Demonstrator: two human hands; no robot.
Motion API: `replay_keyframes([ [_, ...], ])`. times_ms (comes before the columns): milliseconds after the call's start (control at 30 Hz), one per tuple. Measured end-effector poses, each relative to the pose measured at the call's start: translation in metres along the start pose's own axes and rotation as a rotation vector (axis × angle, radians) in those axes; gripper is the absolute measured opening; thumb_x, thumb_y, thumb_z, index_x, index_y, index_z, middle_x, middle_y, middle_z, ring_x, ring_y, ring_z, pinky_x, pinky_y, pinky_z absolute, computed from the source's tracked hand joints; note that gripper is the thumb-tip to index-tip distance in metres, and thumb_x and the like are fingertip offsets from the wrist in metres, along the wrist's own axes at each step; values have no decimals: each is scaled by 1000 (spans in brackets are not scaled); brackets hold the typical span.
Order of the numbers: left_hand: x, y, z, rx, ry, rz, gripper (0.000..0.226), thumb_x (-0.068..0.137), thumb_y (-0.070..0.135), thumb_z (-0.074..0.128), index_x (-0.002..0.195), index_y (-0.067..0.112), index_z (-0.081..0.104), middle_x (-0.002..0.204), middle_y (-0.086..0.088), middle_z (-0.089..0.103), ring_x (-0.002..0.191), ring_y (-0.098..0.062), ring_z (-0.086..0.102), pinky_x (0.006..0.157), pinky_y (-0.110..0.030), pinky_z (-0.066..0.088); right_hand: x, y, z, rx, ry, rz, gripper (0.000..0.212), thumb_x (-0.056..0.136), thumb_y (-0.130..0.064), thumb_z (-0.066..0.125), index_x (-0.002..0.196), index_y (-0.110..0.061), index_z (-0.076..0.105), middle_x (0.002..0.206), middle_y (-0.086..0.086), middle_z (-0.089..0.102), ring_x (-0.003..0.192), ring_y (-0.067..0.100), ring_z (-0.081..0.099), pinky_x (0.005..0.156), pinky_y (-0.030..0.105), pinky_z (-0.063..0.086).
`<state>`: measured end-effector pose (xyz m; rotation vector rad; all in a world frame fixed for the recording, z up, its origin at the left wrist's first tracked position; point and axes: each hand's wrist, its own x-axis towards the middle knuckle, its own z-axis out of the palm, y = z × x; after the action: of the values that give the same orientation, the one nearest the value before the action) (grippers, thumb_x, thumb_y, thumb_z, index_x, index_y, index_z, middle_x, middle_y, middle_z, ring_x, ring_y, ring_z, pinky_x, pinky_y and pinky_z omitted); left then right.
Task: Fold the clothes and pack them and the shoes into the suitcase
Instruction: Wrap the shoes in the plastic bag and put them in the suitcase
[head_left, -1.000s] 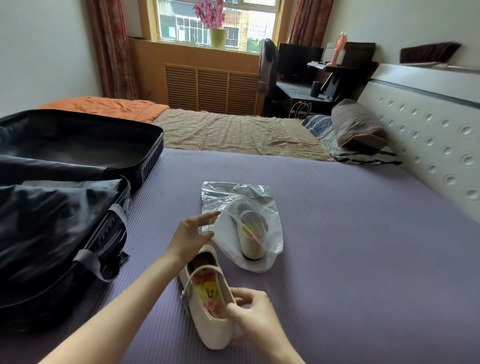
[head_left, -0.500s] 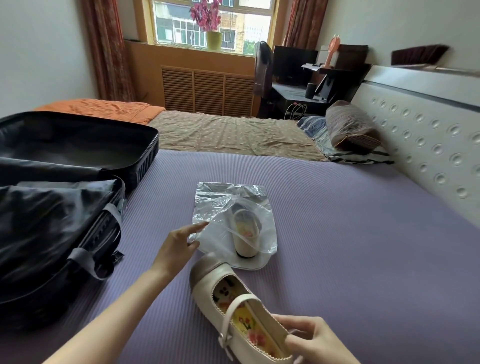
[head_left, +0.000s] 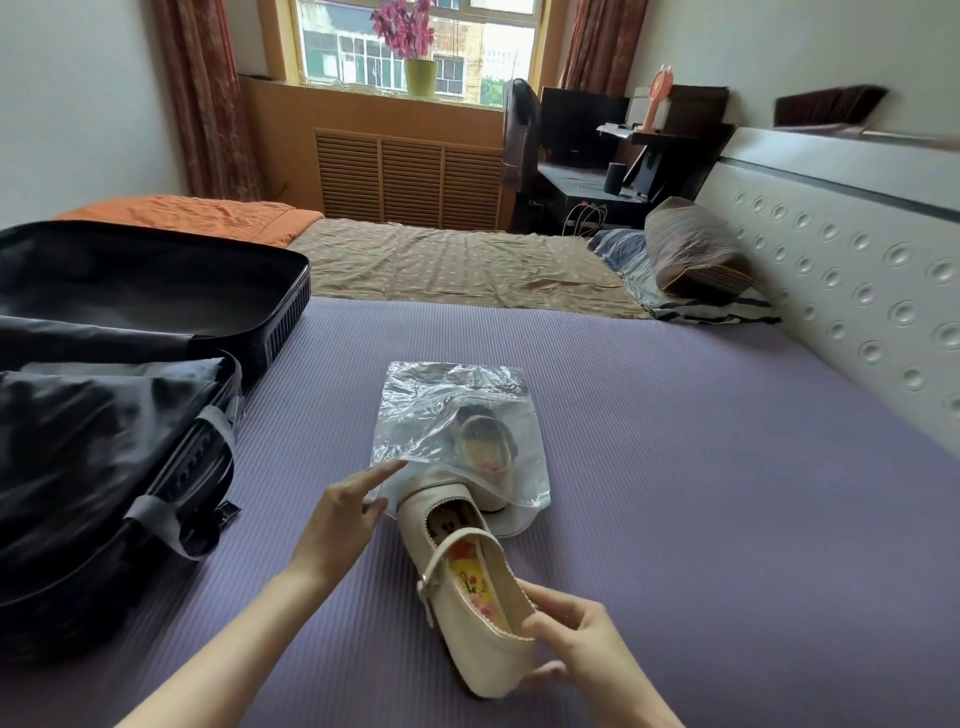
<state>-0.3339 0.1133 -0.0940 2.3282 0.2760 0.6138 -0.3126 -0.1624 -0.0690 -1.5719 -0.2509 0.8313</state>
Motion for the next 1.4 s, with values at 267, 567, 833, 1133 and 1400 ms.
replay_keyframes([
  [267,-9,-15,8,-64,22,-69,47,85,-5,60,98,33,37,116,14,61,83,-11,70,74,-21,54,41,-4,42,75,154,-76,25,92,-18,60,116,-17,66,91,3,74,72,18,66,56,34,57],
  [567,-8,-28,15,-161,122,-213,19,81,11,71,100,16,67,125,13,53,118,-8,51,89,-12,42,57,48,69,-341,335,-326,85,40,-51,75,120,-39,50,110,-10,58,102,-4,54,79,10,45],
  [833,-11,-29,19,-440,145,-357,10,85,13,66,78,21,65,135,1,53,111,-19,61,95,-35,49,88,32,80,-174,486,-427,62,61,-15,87,116,-31,64,103,-10,68,95,7,62,84,23,49],
  [1133,-10,-24,20,-537,208,-378,11,88,12,60,78,13,59,135,-7,52,90,-11,69,77,-24,57,107,22,87,-82,533,-419,48,67,-15,84,111,-27,68,97,-8,72,89,7,65,84,24,51],
  [1400,-8,-15,22,-387,294,-321,23,87,13,65,81,35,59,113,17,64,86,-12,70,77,-27,55,104,-7,89,101,532,-475,34,69,-15,82,101,-24,72,87,-13,73,80,2,65,75,16,50],
])
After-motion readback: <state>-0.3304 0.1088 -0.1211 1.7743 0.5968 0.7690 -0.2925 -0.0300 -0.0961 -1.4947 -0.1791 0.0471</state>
